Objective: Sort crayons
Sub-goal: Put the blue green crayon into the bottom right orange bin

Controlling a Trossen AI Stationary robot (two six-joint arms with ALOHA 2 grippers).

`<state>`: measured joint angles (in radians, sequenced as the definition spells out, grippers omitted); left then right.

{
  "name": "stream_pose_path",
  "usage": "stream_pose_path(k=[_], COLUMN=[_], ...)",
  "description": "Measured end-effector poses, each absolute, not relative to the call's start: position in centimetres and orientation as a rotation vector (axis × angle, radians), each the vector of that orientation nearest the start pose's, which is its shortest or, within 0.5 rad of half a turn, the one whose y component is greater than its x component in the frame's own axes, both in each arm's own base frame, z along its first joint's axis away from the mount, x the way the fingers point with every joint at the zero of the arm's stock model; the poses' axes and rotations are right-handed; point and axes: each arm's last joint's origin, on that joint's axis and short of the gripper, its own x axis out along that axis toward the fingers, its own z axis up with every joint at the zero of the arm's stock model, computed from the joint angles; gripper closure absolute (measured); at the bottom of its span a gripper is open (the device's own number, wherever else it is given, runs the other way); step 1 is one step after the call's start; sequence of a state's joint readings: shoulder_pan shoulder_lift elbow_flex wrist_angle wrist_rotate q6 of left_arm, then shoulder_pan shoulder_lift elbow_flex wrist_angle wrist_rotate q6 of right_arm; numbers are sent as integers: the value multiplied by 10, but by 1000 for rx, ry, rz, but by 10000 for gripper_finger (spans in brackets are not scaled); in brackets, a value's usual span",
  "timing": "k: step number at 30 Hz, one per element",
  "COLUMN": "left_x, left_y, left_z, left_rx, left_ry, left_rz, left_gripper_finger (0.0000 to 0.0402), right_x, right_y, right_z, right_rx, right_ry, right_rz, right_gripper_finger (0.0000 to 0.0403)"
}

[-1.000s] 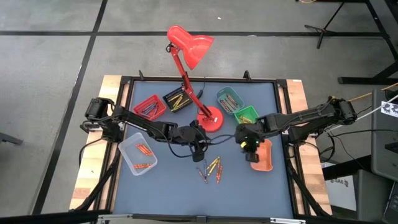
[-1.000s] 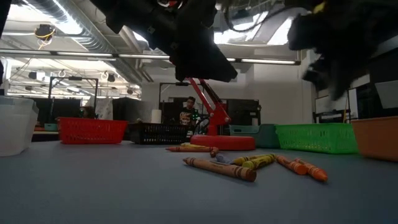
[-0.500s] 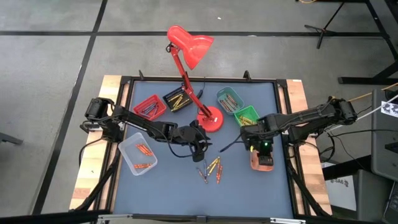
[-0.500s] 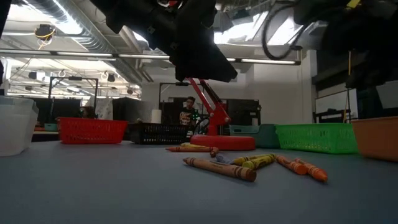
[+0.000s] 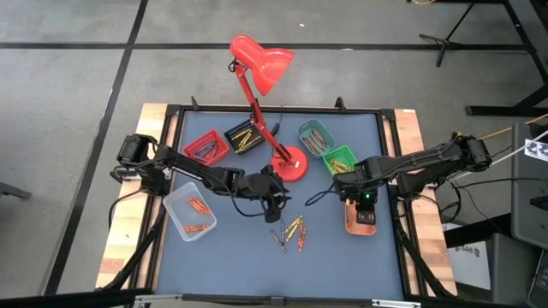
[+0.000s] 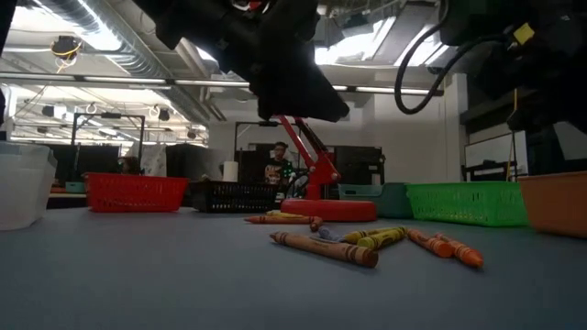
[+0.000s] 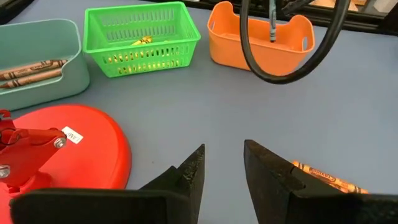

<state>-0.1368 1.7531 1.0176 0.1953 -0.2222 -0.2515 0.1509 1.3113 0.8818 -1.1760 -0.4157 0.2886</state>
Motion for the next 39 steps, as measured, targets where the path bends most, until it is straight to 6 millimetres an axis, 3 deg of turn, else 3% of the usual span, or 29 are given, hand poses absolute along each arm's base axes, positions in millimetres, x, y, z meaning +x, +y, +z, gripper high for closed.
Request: stream_pose_path(k=[11, 25, 32, 39], left_x=[358, 357, 357, 358], left_y=[-43, -19, -11, -10], left_z=[169, 125, 119, 116], left_rx=[-93, -54, -103, -108], left_ry=[752, 950, 989, 1005], left_rz=[199, 327, 289, 280], left_gripper_finger=[305, 305, 305, 309], right_x=[193, 201, 206, 222], right_y=[39, 40, 41, 43], right_z=[216, 216, 217, 220], right_rx=[377, 369, 368, 352], right_ry=[1660, 1577, 1523, 1350], right_rz=[146, 164, 179, 217], right_gripper_finger=[285, 285, 285, 285])
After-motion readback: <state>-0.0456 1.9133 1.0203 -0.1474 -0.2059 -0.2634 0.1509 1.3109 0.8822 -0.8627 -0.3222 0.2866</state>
